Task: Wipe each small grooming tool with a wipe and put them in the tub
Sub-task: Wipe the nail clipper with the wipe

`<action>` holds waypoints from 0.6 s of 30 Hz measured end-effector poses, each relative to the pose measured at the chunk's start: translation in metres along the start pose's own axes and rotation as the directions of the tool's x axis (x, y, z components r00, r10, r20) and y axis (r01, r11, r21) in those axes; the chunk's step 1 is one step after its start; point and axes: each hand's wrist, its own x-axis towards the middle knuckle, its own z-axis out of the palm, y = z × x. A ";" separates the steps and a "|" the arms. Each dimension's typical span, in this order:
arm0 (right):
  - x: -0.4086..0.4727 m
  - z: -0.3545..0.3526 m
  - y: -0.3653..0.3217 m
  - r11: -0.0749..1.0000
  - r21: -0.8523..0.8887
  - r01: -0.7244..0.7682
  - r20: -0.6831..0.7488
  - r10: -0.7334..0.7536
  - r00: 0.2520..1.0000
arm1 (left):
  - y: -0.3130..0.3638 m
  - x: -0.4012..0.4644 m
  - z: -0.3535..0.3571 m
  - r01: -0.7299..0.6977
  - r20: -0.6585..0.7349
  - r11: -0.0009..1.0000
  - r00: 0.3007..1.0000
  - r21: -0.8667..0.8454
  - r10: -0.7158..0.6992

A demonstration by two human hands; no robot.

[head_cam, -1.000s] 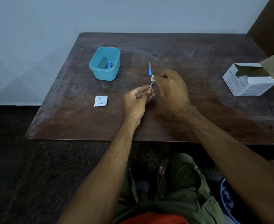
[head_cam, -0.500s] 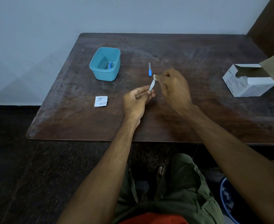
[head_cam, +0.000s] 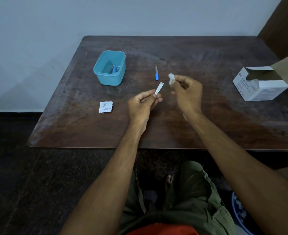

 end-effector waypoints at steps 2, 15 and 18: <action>-0.001 0.001 -0.002 0.996 0.043 -0.075 0.015 0.074 0.997 | 0.000 0.000 -0.001 -0.004 -0.002 1.000 1.000 -0.023 0.004; 0.002 0.007 -0.001 0.996 -0.085 -0.023 0.171 0.037 0.985 | -0.006 -0.002 -0.001 -0.077 0.039 0.989 0.997 0.125 0.072; 0.001 0.006 -0.004 0.997 -0.064 -0.040 0.208 0.052 0.977 | -0.008 -0.001 0.001 -0.066 0.009 0.984 0.998 0.166 0.065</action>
